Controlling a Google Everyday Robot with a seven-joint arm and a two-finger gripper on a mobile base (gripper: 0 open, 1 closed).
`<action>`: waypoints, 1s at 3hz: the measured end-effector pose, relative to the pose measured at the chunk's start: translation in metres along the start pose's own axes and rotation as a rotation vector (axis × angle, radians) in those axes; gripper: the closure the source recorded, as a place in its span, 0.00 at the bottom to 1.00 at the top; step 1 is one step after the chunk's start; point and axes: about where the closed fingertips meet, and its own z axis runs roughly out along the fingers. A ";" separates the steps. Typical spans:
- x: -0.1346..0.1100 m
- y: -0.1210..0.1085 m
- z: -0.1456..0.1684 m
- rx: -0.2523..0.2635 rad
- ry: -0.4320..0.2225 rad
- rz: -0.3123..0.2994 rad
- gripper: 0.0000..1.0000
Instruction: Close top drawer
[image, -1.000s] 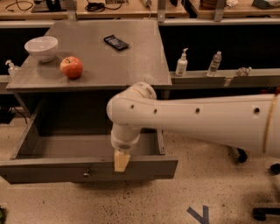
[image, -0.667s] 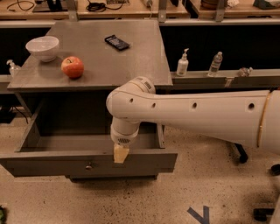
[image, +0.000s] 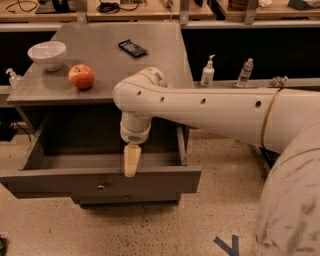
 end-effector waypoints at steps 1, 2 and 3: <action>0.001 -0.020 0.003 0.012 0.005 0.012 0.00; 0.001 -0.027 0.003 0.019 0.003 0.017 0.00; 0.009 -0.028 0.001 0.028 0.002 0.011 0.06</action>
Offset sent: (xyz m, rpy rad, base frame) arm 0.0615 -0.0149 0.0094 0.0195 -0.0613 -0.0627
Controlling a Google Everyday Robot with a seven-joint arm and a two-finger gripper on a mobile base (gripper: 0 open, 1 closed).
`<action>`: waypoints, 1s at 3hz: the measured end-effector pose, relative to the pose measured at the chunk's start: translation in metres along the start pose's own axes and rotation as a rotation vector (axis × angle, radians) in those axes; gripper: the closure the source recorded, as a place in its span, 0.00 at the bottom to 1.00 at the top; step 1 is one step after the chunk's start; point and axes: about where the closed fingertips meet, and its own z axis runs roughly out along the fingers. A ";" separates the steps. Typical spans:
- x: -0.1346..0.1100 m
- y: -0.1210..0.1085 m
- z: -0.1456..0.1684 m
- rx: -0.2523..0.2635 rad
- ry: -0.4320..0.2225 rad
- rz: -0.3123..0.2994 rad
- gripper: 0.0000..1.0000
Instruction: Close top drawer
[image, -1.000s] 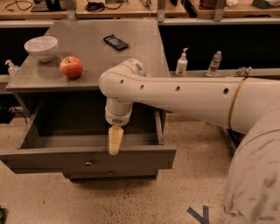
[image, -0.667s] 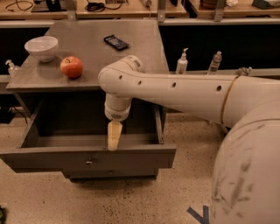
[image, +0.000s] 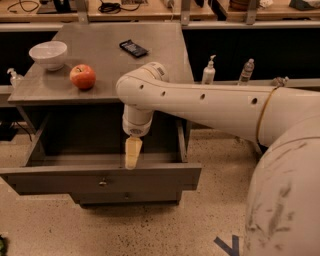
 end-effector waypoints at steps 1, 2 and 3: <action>0.008 0.008 -0.012 0.004 -0.030 -0.011 0.02; 0.015 0.030 -0.029 -0.012 -0.064 -0.040 0.00; 0.022 0.064 -0.034 -0.053 -0.073 -0.066 0.01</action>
Offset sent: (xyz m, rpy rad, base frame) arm -0.0806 -0.0353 0.0398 0.0955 0.0202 0.1209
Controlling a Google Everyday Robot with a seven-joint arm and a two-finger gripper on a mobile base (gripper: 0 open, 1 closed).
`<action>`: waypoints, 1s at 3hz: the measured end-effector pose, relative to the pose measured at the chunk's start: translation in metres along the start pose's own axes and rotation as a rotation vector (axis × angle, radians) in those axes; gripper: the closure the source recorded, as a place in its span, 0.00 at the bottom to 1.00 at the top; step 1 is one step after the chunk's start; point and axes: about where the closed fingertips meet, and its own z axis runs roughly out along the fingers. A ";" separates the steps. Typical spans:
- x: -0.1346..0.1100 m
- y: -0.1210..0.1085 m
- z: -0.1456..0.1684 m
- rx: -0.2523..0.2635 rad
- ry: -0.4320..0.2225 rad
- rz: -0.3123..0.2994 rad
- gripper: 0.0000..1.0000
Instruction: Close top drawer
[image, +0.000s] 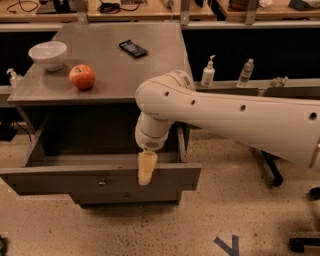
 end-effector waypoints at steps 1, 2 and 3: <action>-0.008 0.027 0.015 -0.048 0.004 -0.031 0.03; -0.019 0.036 0.036 -0.074 0.022 -0.047 0.11; -0.031 0.019 0.051 -0.067 0.056 -0.051 0.18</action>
Offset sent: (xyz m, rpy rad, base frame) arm -0.0367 0.0468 -0.0567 -0.0648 0.0755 0.0798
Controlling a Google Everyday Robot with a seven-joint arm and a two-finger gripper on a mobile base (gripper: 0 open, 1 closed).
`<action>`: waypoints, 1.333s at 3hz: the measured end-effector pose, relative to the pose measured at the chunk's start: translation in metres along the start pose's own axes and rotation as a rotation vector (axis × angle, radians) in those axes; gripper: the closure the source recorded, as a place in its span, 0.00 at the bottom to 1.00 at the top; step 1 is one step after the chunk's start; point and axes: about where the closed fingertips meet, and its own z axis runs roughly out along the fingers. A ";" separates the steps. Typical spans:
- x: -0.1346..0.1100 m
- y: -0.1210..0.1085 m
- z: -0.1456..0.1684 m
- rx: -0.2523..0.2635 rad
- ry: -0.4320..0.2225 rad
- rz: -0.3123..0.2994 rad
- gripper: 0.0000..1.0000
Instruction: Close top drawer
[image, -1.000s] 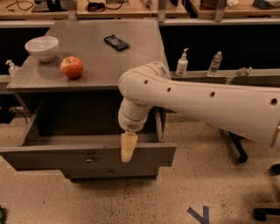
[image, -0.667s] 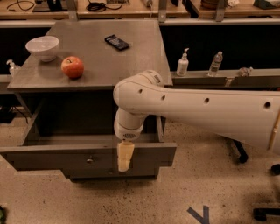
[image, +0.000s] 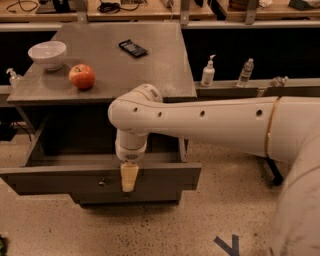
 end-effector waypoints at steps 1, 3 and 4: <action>-0.008 -0.038 0.005 0.022 0.038 0.017 0.19; 0.000 -0.072 0.007 0.036 0.070 0.060 0.32; -0.001 -0.073 0.002 0.036 0.070 0.060 0.33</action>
Offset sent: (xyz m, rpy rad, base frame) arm 0.1300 0.0078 0.0072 -0.0985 -0.0552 -0.1466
